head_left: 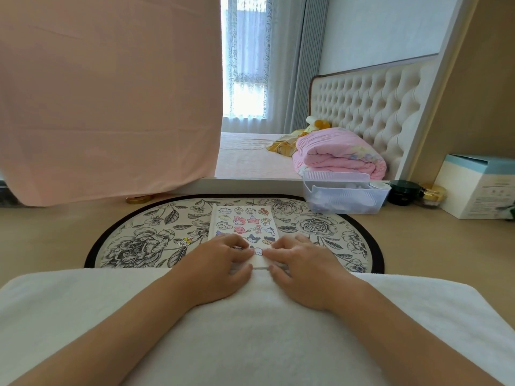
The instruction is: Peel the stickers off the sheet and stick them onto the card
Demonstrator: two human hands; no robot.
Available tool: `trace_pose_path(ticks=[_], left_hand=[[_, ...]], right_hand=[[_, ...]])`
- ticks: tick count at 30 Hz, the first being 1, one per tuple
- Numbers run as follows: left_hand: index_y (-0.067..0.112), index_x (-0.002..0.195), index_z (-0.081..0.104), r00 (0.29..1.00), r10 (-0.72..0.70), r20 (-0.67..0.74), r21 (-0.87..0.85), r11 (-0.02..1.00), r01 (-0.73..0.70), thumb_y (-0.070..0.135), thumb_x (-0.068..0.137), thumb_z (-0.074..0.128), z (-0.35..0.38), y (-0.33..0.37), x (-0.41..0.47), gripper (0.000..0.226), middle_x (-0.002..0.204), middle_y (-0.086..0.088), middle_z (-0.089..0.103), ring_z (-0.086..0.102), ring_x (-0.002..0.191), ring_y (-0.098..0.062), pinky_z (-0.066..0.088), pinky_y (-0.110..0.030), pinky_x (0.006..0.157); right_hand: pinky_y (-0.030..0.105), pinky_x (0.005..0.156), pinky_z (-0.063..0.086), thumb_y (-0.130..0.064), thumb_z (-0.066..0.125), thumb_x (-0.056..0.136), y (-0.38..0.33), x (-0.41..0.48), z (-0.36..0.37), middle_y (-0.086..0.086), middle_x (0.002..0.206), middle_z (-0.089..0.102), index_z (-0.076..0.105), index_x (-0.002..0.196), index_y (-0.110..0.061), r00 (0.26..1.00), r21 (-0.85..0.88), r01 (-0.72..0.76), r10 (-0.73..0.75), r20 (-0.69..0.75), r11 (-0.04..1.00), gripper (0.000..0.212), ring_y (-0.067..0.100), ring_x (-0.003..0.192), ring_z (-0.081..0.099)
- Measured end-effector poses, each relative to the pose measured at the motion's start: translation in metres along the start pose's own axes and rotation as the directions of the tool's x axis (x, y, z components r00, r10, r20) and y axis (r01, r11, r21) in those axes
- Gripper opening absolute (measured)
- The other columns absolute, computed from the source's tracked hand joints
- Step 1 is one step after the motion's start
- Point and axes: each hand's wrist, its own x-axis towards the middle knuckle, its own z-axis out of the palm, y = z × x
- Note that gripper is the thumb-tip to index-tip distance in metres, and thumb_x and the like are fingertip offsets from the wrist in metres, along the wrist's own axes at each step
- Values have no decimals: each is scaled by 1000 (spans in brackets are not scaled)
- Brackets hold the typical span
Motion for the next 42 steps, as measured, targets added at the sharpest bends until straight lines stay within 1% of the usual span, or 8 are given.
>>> trace_pose_path(ticks=[5, 12, 19, 23, 27, 31, 37, 42], left_hand=[[38, 133, 61, 1000, 14, 10, -24, 1000, -14, 62, 87, 33, -1, 0, -1, 59, 126, 24, 52, 47, 112, 6, 44, -19, 94], [34, 131, 64, 999, 51, -17, 19, 999, -50, 47, 94, 48, -6, 5, -3, 42, 134, 19, 59, 58, 117, -3, 52, -29, 95], [32, 110, 70, 992, 111, -61, 104, 989, -104, 54, 89, 39, -15, -4, -1, 44, 115, 18, 67, 56, 112, -4, 53, -32, 85], [36, 121, 64, 980, -78, -182, 12, 997, 81, 50, 97, 47, -30, -32, -3, 33, 114, 19, 62, 52, 108, -2, 46, -28, 84], [33, 115, 68, 934, -294, -205, -60, 956, 288, 33, 98, 53, -44, -81, -10, 23, 101, 20, 62, 55, 101, -6, 47, -28, 85], [31, 128, 62, 895, -429, -119, 55, 898, 438, 31, 97, 49, -43, -120, -20, 33, 125, 6, 60, 48, 122, -17, 43, -38, 103], [30, 135, 57, 874, -482, -57, 68, 872, 485, 34, 99, 47, -38, -128, -21, 38, 138, 1, 50, 37, 131, -22, 35, -46, 110], [28, 137, 54, 871, -487, -58, 121, 863, 490, 34, 100, 44, -36, -125, -19, 40, 141, -1, 48, 36, 132, -24, 35, -45, 110]], right_hand=[[41, 99, 44, -49, 34, 103, 2, 1, -2, -11, 141, 41, 42, 145, -46, 999, -26, 16, -15, 39, 1000, 43, 13, 130, 35], [36, 101, 47, -43, 42, 101, 2, -2, 1, -19, 133, 57, 66, 121, -30, 997, 34, 1, 2, -74, 999, 34, 6, 127, 46], [30, 100, 45, -48, 44, 99, -3, 3, -4, -25, 133, 55, 60, 129, -41, 995, 10, -51, 52, -83, 999, 34, 4, 121, 52], [25, 86, 44, -49, 46, 99, -15, 20, -9, -24, 129, 56, 58, 129, -44, 987, -53, -65, 56, -149, 996, 32, 4, 110, 60], [25, 77, 44, -43, 49, 100, -38, 51, -12, -22, 121, 61, 61, 126, -43, 984, -7, -10, 9, -177, 1000, 29, 4, 98, 61], [28, 83, 44, -41, 48, 101, -70, 89, -5, -18, 117, 63, 66, 124, -38, 992, 12, 57, -55, -110, 998, 29, 10, 106, 60], [37, 92, 48, -57, 45, 99, -110, 136, 11, -5, 128, 59, 64, 130, -34, 989, -194, 148, -141, 53, 970, 43, 21, 119, 55], [38, 83, 53, -62, 49, 95, -116, 153, 16, -8, 108, 64, 72, 114, -35, 985, -250, 172, -161, 62, 953, 40, 18, 104, 58]])
